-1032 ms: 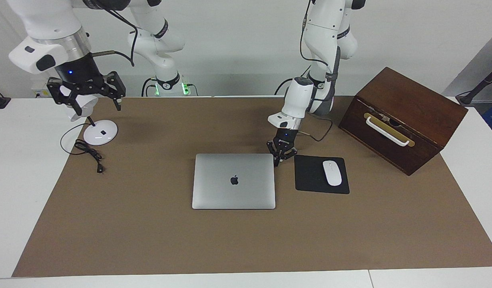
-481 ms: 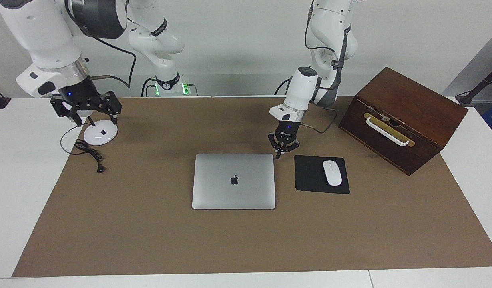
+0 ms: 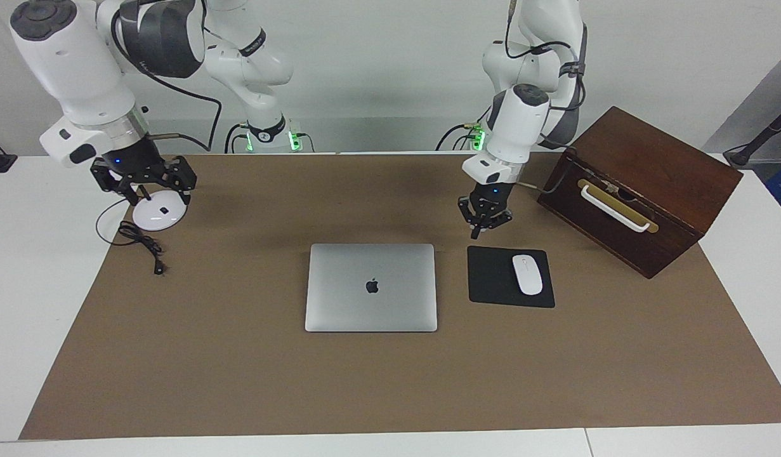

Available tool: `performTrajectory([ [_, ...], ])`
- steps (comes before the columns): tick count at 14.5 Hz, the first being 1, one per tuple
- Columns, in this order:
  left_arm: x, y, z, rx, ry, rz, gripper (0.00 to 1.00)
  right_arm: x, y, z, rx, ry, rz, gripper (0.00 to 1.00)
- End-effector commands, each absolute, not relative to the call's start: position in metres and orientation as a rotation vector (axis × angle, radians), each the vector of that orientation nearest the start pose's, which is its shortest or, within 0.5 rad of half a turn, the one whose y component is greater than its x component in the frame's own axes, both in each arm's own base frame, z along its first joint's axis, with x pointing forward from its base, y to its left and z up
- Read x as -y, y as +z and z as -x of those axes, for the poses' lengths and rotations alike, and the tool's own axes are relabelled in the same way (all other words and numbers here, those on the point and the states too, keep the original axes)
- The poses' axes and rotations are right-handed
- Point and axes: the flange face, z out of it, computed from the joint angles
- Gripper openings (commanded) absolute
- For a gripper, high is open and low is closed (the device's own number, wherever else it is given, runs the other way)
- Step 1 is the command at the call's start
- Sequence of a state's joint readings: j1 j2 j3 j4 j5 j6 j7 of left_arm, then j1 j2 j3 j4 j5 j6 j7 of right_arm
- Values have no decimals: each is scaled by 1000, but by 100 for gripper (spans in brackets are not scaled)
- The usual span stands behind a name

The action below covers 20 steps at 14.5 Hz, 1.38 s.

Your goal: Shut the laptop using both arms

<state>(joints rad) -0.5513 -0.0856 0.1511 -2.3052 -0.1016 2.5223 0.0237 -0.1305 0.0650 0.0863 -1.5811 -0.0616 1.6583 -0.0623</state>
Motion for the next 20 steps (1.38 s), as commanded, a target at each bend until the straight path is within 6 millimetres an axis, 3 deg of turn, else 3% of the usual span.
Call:
performTrajectory([
  [1,159,448,-511,-506,-382,3205,0,29,596,-571,-4,-39,3180,100],
  [6,94,489,-534,-357,-287,3197,0,31,615,-569,-36,-41,3154,100],
  [11,37,529,-547,-232,-197,3171,0,26,614,-570,-6,-43,3159,100],
  [12,29,535,-547,-211,-190,3172,15,15,614,-570,20,-38,3160,100],
  [14,15,544,-546,-171,-164,3175,48,31,616,-569,-28,-43,3161,100],
  [16,7,557,-545,-154,-138,3178,81,35,615,-570,-33,-43,3162,100],
  [18,6,567,-545,-152,-136,3177,96,36,615,-570,-30,-45,3165,100],
  [20,2,577,-542,-145,-145,3178,100,38,615,-570,-25,-44,3169,100],
])
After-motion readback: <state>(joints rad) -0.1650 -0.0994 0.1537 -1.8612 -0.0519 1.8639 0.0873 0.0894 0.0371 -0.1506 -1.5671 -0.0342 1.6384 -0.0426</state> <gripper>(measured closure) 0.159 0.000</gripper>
